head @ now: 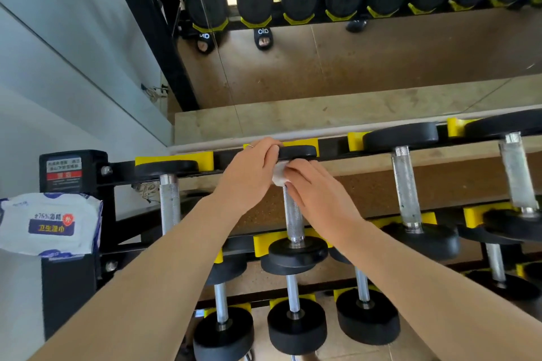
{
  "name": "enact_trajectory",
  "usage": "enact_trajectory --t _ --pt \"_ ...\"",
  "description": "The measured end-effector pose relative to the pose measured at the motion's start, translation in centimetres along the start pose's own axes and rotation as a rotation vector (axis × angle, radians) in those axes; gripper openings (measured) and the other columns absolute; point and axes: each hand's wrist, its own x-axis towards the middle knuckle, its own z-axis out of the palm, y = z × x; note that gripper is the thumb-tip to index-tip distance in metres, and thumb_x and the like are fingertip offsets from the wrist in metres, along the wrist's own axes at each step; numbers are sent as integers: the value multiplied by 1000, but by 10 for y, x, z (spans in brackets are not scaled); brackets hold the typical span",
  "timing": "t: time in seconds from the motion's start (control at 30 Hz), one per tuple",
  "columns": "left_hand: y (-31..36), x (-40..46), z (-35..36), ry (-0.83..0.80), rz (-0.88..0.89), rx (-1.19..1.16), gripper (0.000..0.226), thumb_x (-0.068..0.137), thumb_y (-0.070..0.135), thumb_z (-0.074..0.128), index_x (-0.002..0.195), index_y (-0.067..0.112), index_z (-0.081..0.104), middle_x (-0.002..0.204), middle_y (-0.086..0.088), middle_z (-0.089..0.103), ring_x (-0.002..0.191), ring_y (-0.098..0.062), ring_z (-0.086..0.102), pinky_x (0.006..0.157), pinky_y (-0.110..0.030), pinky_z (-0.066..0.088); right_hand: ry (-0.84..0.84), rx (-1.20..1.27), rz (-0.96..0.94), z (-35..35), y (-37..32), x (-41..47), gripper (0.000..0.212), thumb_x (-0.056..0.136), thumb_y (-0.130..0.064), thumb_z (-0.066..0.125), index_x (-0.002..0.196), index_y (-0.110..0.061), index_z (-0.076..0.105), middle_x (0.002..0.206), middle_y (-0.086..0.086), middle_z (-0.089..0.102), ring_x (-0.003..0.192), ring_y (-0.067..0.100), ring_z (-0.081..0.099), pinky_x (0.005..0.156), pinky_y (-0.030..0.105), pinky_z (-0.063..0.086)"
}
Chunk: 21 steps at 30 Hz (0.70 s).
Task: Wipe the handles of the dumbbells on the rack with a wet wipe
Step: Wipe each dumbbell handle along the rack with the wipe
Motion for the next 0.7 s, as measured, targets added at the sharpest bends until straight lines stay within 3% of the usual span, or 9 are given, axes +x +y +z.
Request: enact_trajectory --t 0.13,0.23,0.3,0.37,0.43,0.57,0.63,0.7 --pt "0 -2 5 18 -31 -31 31 111 32 28 120 26 57 99 7 61 86 -8 55 74 -28 41 207 344 310 10 -21 -5 24 96 -14 57 116 -7 67 116 0 62 104 9 55 94 18 44" --pt "1 -3 3 -1 -47 -42 31 109 41 29 113 27 56 92 11 59 84 -6 57 75 -34 46 273 549 580 13 -29 0 18 98 -16 54 108 -13 70 105 -6 66 95 4 59 85 7 41" --pt "1 -3 2 -8 -42 -32 31 108 45 30 111 27 55 92 12 59 84 -3 57 75 -33 46 156 862 945 14 -24 10 19 98 -22 52 95 -18 71 89 -5 68 86 11 61 77 17 46" --pt "2 -3 3 -15 -42 -34 31 107 46 31 112 27 56 93 12 59 84 -2 57 75 -33 46 47 1365 1275 12 -19 20 18 96 -22 54 93 -15 70 88 5 68 86 21 62 81 34 52" --pt "1 -2 2 -23 -41 -42 31 108 46 31 112 27 56 93 11 59 83 -2 57 75 -34 47 8 1662 1382 11 -11 24 21 96 -20 53 107 -10 68 100 14 71 92 26 65 85 37 52" --pt "0 -1 2 -37 -38 -61 31 108 46 31 110 27 55 92 10 58 85 -3 57 76 -35 47 -52 1771 1350 12 -5 25 29 98 -23 51 119 -8 65 116 17 70 111 32 65 98 42 50" --pt "0 -1 2 -39 -36 -64 31 108 46 31 111 27 55 93 9 58 86 -5 57 77 -35 48 -37 1654 1371 12 -9 28 23 96 -23 55 109 -9 68 105 14 72 101 30 66 96 41 50" --pt "0 -1 2 -42 -40 -63 30 107 46 31 110 28 54 92 10 58 86 -6 57 76 -35 47 72 1384 1341 12 -19 28 17 92 -20 57 91 -6 67 80 10 64 79 24 58 77 35 48"
